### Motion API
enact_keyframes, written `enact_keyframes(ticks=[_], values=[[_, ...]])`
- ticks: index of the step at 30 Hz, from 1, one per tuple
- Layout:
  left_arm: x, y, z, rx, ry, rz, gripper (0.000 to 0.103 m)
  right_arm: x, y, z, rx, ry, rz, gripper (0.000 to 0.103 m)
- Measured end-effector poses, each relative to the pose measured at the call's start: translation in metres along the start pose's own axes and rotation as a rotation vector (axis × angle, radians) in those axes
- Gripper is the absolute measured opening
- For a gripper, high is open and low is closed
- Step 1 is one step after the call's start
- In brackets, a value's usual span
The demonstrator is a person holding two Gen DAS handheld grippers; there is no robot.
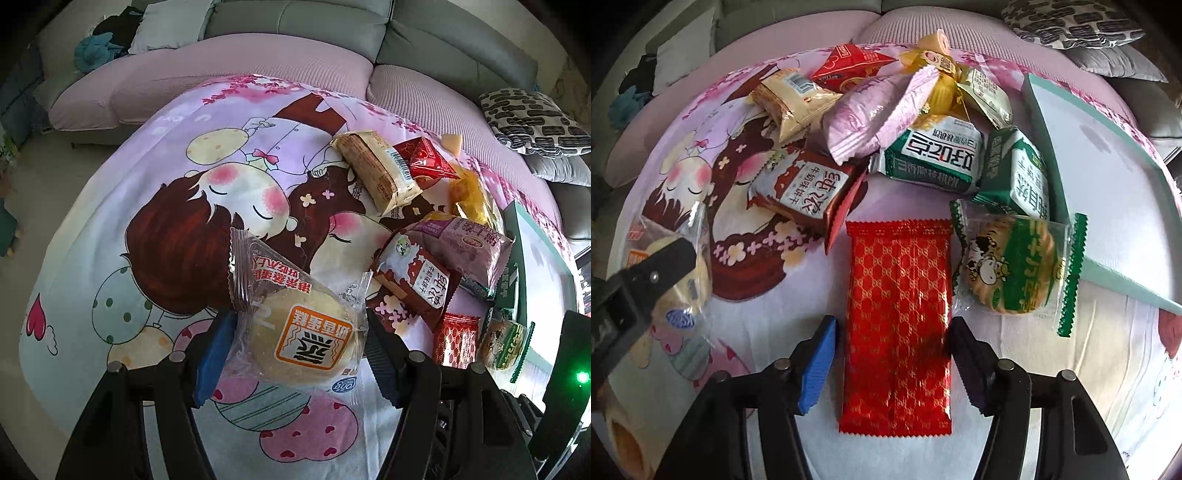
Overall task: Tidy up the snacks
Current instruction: 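Grasp the red foil bar with the right tool and lift it, then carry the bun and red bar to the tray and release both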
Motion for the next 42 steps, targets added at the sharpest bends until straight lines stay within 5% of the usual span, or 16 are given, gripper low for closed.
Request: enact_keyframes(ticks=[3,7,22,32,42], values=[[-0.001,0.000,0.000,-0.002,-0.001,0.001,0.070,-0.002,0.002,0.004,0.016,0.007,-0.003,0.064],[-0.001,0.000,0.001,-0.003,-0.001,0.000,0.070,0.002,-0.004,-0.007,0.046,0.007,-0.007,0.048],[0.001,-0.002,0.001,0.010,0.012,0.003,0.070,0.019,-0.065,-0.042,0.138,0.018,0.077,0.047],[0.010,-0.009,0.003,0.030,0.036,0.006,0.070,0.024,-0.097,-0.033,0.200,0.052,0.159,0.047],[0.045,-0.016,0.012,0.036,0.088,-0.023,0.070,0.086,-0.102,0.001,0.253,0.169,0.108,0.047]])
Point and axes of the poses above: each gripper's, at about its wrist camera, not at the fingertips, and y roughly the way its jaws point, x to its right, z to its top, the point moved 10 cm from there along y, roughly the way its jaws point, and after that the axes turned 2 degrees about -x, right-handed, at the moved point
